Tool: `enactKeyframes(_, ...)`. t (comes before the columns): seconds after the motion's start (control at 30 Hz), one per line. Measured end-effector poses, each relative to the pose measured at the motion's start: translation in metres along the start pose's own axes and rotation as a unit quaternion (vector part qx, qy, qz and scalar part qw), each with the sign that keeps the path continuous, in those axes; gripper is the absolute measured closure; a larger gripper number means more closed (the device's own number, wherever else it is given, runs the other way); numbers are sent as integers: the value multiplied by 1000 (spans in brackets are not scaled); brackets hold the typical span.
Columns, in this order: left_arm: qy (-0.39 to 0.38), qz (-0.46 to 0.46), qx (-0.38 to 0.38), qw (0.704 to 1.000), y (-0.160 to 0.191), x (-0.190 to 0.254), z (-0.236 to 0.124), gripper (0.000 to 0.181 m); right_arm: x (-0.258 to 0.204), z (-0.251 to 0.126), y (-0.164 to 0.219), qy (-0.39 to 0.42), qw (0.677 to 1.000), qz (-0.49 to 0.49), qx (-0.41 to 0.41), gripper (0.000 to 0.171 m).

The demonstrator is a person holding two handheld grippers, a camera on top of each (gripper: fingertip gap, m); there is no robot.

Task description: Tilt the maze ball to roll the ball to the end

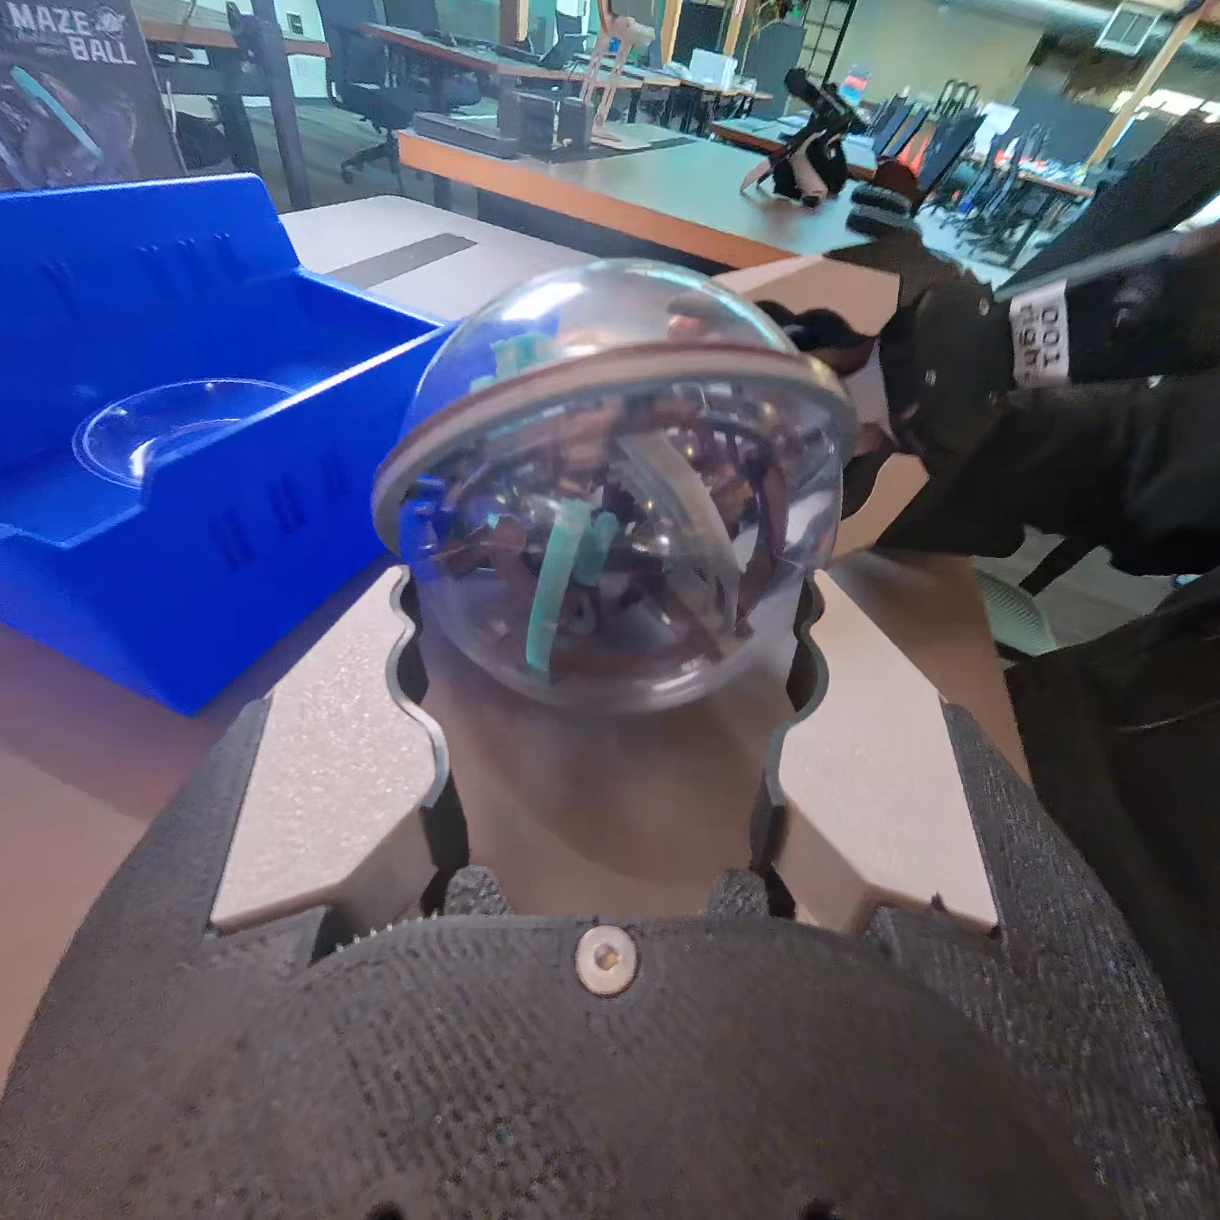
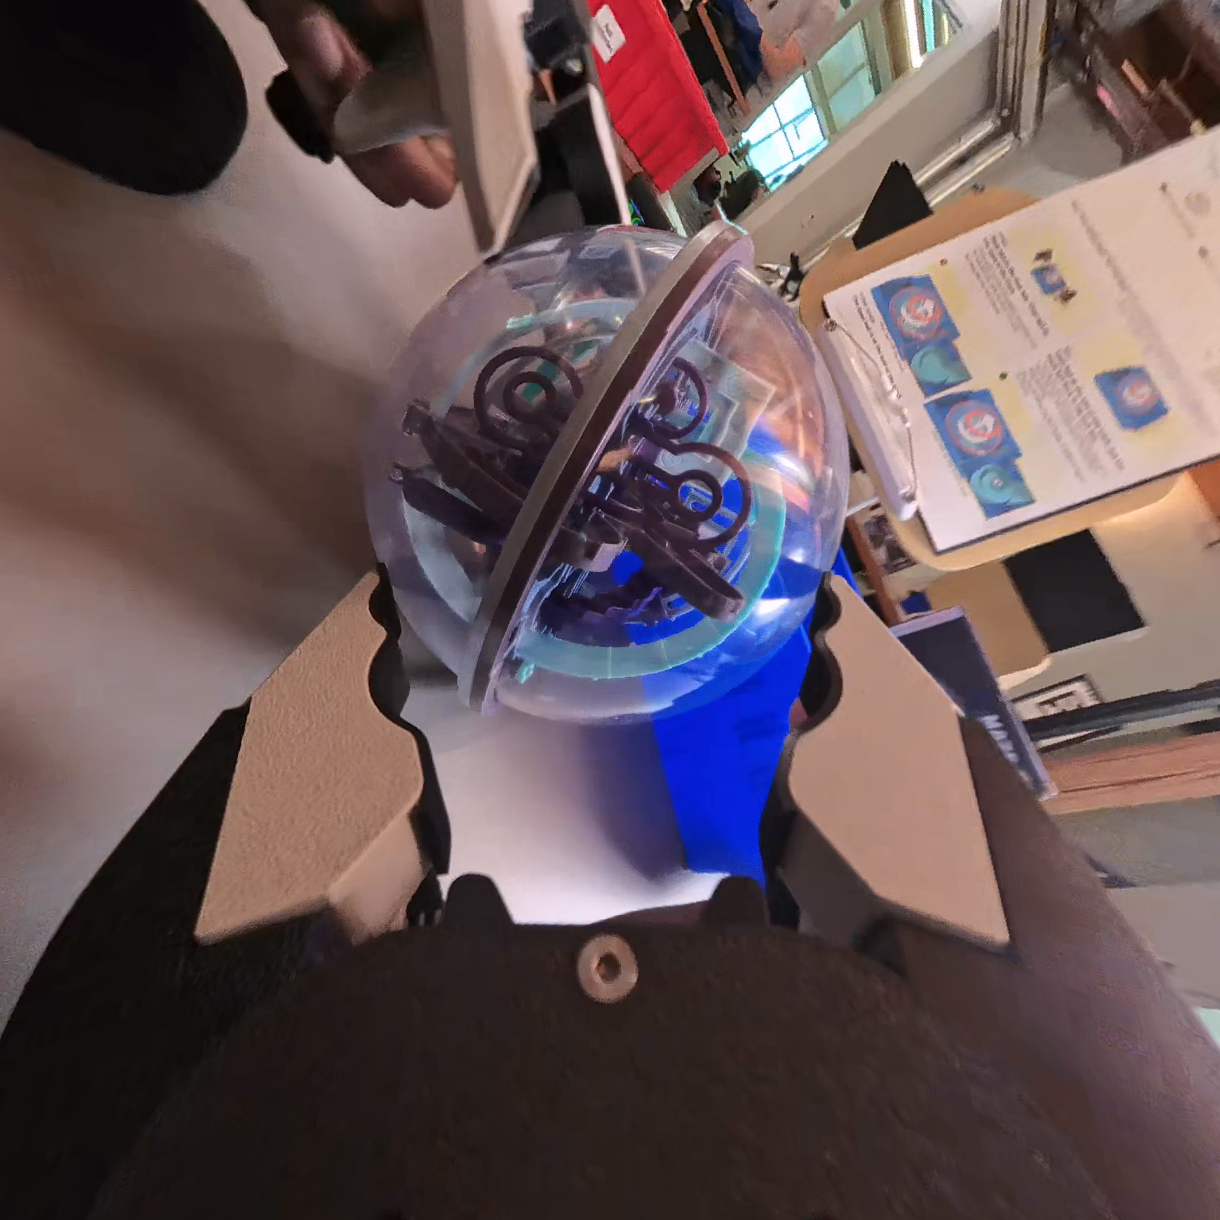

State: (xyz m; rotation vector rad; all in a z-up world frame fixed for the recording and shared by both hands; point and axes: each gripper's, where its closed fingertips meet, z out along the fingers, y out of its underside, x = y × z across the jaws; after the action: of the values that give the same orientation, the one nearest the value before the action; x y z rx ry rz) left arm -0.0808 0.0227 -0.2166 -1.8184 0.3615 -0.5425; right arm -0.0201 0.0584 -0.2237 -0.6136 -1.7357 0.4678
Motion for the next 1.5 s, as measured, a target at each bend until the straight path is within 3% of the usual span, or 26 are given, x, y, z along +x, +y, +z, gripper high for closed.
enactKeyframes(0.2, 23, 14, -23, 999, 10, 11, 7, 52, -10, -5, -19, 6, 998, -55, 21, 51)
enactKeyframes(0.3, 41, 43, -26, 998, 15, 13, 3, 53, -6, -17, -38, -25, 997, 22, 75, 69)
enactKeyframes(0.37, 44, 69, -36, 996, 21, 13, 1, 54, 2, -27, -48, -50, 989, 89, 108, 71)
enactKeyframes(0.5, 41, 103, -57, 992, 32, 11, 0, 57, 4, -33, -33, -139, 962, 206, 111, 77)
enactKeyframes(0.63, 18, 140, -81, 987, 43, 3, 0, 71, 8, -35, -22, -172, 943, 262, 109, 74)
enactKeyframes(0.83, 10, 119, -68, 991, 36, -8, -16, 80, 6, -28, -3, -167, 948, 263, 69, 72)
enactKeyframes(0.97, 61, -10, 49, 997, -4, -7, -35, 78, 6, -22, 1, -159, 948, 270, 63, 72)
enactKeyframes(1.07, 31, -47, 100, 993, -19, -17, -30, 76, 5, -17, 0, -140, 955, 253, 58, 73)
enactKeyframes(1.2, 27, -50, 71, 996, -11, -14, -13, 77, 4, -9, 0, -93, 978, 184, 43, 79)
enactKeyframes(1.37, 43, -4, 53, 998, -2, -6, -18, 75, 0, -11, -5, -46, 996, 68, 32, 88)
enactKeyframes(1.5, 45, 45, 41, 997, 2, 1, -20, 76, -2, -19, -14, -74, 991, 90, 63, 94)
